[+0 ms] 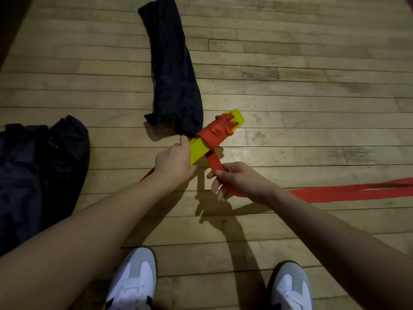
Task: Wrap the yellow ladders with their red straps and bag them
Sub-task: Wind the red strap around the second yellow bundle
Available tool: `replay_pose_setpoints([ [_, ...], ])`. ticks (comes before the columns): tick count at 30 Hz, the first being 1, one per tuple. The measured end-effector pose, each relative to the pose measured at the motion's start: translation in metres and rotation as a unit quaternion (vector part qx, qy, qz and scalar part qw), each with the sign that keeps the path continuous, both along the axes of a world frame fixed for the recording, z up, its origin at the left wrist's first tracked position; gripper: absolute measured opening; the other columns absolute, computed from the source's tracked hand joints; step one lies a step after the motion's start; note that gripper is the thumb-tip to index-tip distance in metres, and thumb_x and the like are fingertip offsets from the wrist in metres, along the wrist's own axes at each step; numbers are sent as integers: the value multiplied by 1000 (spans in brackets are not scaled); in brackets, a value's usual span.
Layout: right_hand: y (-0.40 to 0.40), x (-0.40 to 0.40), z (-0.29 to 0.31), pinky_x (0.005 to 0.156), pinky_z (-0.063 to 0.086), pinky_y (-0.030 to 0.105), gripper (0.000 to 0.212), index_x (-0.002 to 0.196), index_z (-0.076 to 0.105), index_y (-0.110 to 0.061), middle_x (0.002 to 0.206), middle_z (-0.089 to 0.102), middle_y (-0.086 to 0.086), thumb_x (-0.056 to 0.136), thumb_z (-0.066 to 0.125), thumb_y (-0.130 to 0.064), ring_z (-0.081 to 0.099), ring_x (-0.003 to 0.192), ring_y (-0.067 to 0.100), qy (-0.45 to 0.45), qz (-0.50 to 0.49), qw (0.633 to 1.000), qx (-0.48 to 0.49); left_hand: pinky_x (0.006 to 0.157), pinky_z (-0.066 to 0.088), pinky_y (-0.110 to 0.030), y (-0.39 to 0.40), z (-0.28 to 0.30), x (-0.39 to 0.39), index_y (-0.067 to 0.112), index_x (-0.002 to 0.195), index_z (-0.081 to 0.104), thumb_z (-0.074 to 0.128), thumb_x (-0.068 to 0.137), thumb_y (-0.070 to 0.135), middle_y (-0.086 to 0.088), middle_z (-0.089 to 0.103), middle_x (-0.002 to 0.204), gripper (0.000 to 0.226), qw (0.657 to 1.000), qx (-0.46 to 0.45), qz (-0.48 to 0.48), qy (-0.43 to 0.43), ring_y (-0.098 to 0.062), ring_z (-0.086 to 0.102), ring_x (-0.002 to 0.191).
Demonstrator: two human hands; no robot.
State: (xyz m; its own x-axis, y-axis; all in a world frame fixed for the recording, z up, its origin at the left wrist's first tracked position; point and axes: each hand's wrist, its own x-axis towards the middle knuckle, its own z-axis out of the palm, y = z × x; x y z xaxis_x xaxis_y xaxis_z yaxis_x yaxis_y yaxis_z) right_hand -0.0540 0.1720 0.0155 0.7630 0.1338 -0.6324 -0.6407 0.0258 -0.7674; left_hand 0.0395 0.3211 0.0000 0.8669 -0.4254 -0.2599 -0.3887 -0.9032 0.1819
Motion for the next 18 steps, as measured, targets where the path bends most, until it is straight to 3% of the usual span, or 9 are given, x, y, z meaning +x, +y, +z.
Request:
replay_pose_setpoints([
  [5, -2, 5, 2, 50, 41, 28, 19, 100, 56, -3, 68, 62, 6, 103, 40, -13, 55, 45, 18, -29, -32, 999, -33, 67, 44, -32, -2, -1, -4, 14, 124, 28, 65, 81, 42, -2, 54, 98, 63, 993, 48, -54, 99, -23, 58, 85],
  [7, -1, 4, 0, 50, 42, 28, 19, 97, 56, -4, 66, 62, 7, 103, 40, -13, 55, 44, 18, -21, -26, 999, -40, 67, 42, -31, -3, -2, -10, 17, 123, 30, 66, 80, 42, 0, 51, 96, 62, 993, 58, -75, 69, -23, 58, 90],
  [10, 1, -6, -5, 49, 43, 26, 22, 97, 56, -3, 63, 62, 7, 103, 39, -16, 56, 45, 18, 9, -29, 999, -38, 69, 40, -32, 0, -3, -9, 19, 126, 32, 70, 80, 42, -3, 55, 109, 64, 995, 28, -89, -16, -24, 58, 99],
  [14, -1, -10, -5, 49, 45, 25, 26, 97, 56, -2, 64, 62, 9, 104, 38, -18, 58, 48, 17, 13, -32, 999, -33, 60, 40, -30, -2, -3, -11, 20, 125, 28, 69, 84, 35, -4, 59, 103, 60, 999, -17, -31, 36, -20, 55, 80],
  [18, -3, -10, -7, 47, 47, 22, 25, 98, 56, -2, 64, 63, 8, 104, 38, -19, 60, 49, 17, 17, -24, 999, -40, 61, 41, -31, -12, -8, -14, 15, 133, 19, 62, 89, 26, -8, 59, 106, 62, 997, 18, -75, 31, -22, 58, 82],
])
